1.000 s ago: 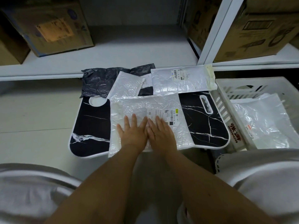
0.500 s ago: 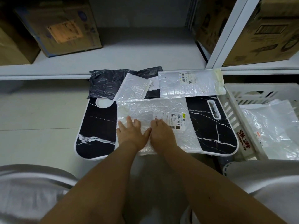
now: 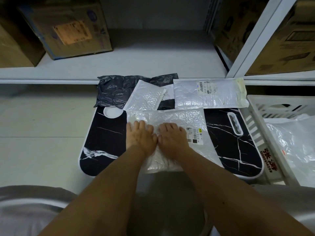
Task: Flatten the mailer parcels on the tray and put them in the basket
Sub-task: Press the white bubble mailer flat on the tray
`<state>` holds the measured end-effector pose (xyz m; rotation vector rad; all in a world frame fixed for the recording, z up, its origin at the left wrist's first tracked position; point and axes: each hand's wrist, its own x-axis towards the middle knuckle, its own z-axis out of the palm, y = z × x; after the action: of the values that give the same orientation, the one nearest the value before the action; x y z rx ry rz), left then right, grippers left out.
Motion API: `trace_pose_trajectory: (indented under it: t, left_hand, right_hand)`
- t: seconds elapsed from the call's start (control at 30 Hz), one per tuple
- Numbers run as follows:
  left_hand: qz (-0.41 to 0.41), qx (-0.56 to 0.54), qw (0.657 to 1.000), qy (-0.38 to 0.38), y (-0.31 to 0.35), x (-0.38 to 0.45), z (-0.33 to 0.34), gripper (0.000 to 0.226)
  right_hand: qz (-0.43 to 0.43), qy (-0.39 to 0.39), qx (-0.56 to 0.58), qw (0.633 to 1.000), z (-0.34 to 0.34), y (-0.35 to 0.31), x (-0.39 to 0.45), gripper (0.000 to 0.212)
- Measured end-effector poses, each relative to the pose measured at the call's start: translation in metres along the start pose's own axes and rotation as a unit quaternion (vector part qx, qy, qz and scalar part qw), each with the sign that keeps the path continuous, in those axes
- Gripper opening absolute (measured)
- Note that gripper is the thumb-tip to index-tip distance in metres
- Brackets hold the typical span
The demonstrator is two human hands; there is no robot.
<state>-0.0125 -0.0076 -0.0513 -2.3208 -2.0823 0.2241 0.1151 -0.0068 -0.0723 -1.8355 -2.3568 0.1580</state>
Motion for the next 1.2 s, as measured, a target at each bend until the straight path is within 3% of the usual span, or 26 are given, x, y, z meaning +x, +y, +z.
trace_pose_trajectory:
  t: [0.13, 0.33, 0.47, 0.87, 1.07, 1.2]
  left_hand:
    - [0.0, -0.077, 0.992, -0.099, 0.001, 0.014, 0.003, 0.055]
    - [-0.047, -0.118, 0.978, -0.164, 0.0, 0.017, 0.005, 0.057]
    - [-0.082, -0.117, 0.976, -0.166, 0.003, 0.016, 0.003, 0.061]
    - [-0.099, -0.102, 0.98, -0.137, 0.001, 0.016, 0.001, 0.075]
    - [-0.043, -0.053, 0.996, -0.05, 0.015, -0.016, -0.013, 0.06]
    - [-0.002, -0.066, 0.996, -0.058, 0.043, -0.054, -0.006, 0.056]
  right_hand:
    - [-0.002, -0.059, -0.043, 0.997, -0.001, 0.012, 0.006, 0.054]
    - [0.196, -0.095, 0.006, 0.976, 0.005, 0.022, 0.002, 0.072]
    - [0.27, -0.102, 0.03, 0.957, -0.001, 0.027, 0.0, 0.076]
    - [0.284, -0.144, 0.011, 0.948, -0.025, 0.047, -0.001, 0.078]
    - [0.272, -0.021, 0.004, 0.962, -0.018, 0.023, -0.037, 0.06]
    - [0.272, -0.003, 0.054, 0.961, -0.005, -0.005, -0.07, 0.056]
